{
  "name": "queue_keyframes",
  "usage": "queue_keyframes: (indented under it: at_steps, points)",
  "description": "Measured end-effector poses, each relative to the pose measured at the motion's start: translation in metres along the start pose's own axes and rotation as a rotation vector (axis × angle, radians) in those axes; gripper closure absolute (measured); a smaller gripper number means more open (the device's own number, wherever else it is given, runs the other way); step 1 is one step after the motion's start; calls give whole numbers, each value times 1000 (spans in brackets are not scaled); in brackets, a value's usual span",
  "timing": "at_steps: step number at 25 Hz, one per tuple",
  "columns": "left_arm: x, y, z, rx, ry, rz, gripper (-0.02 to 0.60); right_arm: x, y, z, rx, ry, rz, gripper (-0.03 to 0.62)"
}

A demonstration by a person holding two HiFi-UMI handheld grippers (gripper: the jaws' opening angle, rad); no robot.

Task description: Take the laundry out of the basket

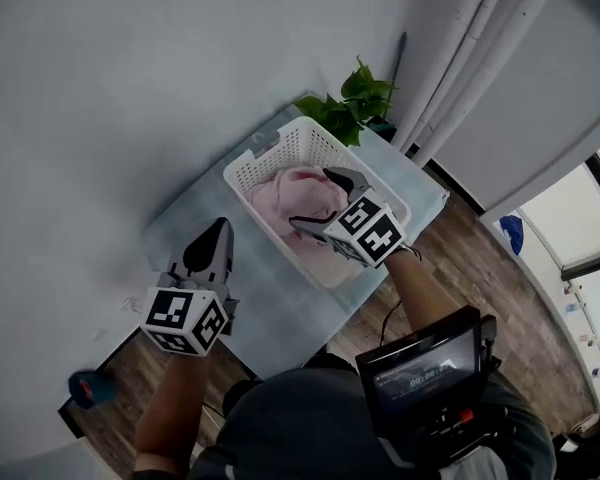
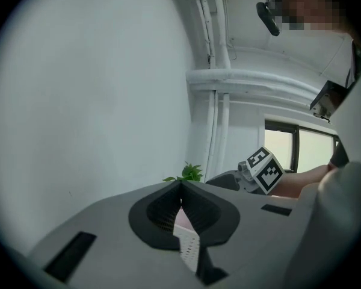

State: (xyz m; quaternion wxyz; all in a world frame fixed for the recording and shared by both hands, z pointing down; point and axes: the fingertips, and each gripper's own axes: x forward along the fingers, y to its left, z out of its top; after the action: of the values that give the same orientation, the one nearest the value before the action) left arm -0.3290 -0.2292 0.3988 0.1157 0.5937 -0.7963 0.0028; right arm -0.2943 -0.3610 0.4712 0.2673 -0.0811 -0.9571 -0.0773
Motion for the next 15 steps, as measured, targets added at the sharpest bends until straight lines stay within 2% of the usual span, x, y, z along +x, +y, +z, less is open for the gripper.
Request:
queue_keyframes:
  at_steps: [2, 6, 8, 15]
  points:
    - [8, 2, -9, -7, 14, 22, 580, 16, -2, -14, -28, 40, 40, 134]
    - [17, 5, -31, -90, 41, 81, 580, 44, -2, -48, -150, 166, 121, 83]
    - [22, 7, -39, -107, 53, 99, 580, 56, -4, -60, -194, 214, 146, 62]
    - [29, 10, -52, -140, 55, 136, 580, 99, -17, -92, -293, 361, 223, 54]
